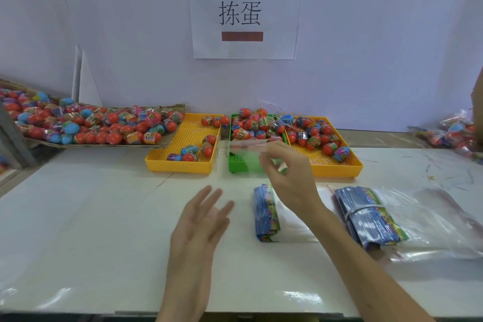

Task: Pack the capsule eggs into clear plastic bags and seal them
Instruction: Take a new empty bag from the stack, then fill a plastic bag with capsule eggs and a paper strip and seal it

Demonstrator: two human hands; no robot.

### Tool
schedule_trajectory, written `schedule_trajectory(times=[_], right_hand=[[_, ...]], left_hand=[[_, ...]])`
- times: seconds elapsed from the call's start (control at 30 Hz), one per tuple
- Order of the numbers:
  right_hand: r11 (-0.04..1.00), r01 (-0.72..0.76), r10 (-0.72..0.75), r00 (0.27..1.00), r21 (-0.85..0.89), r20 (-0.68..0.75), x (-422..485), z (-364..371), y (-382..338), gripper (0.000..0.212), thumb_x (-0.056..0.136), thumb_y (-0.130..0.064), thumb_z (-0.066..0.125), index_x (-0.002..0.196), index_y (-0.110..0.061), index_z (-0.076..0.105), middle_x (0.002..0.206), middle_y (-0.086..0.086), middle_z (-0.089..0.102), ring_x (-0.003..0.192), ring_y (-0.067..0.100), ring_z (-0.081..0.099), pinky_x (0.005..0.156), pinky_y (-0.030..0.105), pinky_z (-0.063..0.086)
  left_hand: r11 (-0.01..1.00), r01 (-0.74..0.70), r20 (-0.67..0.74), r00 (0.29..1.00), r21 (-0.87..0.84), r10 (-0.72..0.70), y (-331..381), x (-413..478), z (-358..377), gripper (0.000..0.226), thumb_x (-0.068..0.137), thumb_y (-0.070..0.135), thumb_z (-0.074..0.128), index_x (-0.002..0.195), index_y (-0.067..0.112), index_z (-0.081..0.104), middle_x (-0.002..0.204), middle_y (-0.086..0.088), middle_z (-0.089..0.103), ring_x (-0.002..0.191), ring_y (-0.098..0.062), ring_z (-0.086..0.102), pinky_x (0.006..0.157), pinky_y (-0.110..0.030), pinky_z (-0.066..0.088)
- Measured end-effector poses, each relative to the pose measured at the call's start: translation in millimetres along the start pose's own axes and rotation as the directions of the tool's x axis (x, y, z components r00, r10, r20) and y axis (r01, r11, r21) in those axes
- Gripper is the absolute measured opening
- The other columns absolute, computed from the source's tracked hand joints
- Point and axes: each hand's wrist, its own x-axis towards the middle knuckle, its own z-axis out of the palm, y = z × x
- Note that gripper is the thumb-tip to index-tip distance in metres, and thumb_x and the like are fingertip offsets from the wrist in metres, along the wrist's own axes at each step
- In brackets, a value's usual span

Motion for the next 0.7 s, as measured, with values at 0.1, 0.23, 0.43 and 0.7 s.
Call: schedule_trajectory(times=[0.1,0.23,0.43,0.7], right_hand=[[0.991,0.113,-0.107,0.991,-0.069,0.079,-7,10,-4,0.031,0.088,0.006,0.060,0.086,-0.021,0.073,0.091,-0.032,0.054,0.091,0.000,0.047,0.079,0.027,0.038],[0.995,0.092,-0.058,0.873,-0.047,0.484,-21,27,-16,0.033,0.085,0.002,0.053,0.090,-0.018,0.079,0.109,-0.004,0.069,0.122,0.013,0.050,0.097,0.043,0.031],[0.996,-0.054,-0.007,0.753,0.072,0.657,-27,34,-34,0.052,0.080,-0.012,0.049,0.127,-0.015,0.069,0.140,-0.006,0.061,0.135,0.004,0.045,0.112,0.021,0.024],[0.911,-0.314,0.186,0.891,0.267,0.414,-20,30,-27,0.038,0.097,-0.029,0.062,0.134,-0.029,0.057,0.139,-0.012,0.052,0.127,0.002,0.053,0.095,0.022,0.051]], left_hand=[[0.987,0.091,0.114,0.988,0.134,-0.107,-1,2,6,0.072,0.072,0.042,0.079,0.138,0.030,0.053,0.130,0.007,0.068,0.110,-0.019,0.071,0.091,-0.035,0.054],[0.992,0.110,0.103,0.988,0.061,-0.116,-2,1,5,0.077,0.073,0.037,0.088,0.140,0.019,0.052,0.129,-0.006,0.069,0.121,-0.025,0.066,0.104,-0.044,0.050],[0.949,0.104,-0.069,0.989,-0.297,-0.130,-2,7,-5,0.040,0.099,0.016,0.050,0.135,0.000,0.055,0.128,-0.020,0.067,0.112,-0.027,0.067,0.097,-0.042,0.049],[0.957,0.088,-0.068,0.992,-0.278,-0.111,1,5,-9,0.034,0.106,0.019,0.039,0.135,0.017,0.057,0.125,-0.012,0.071,0.112,-0.027,0.071,0.097,-0.046,0.048]])
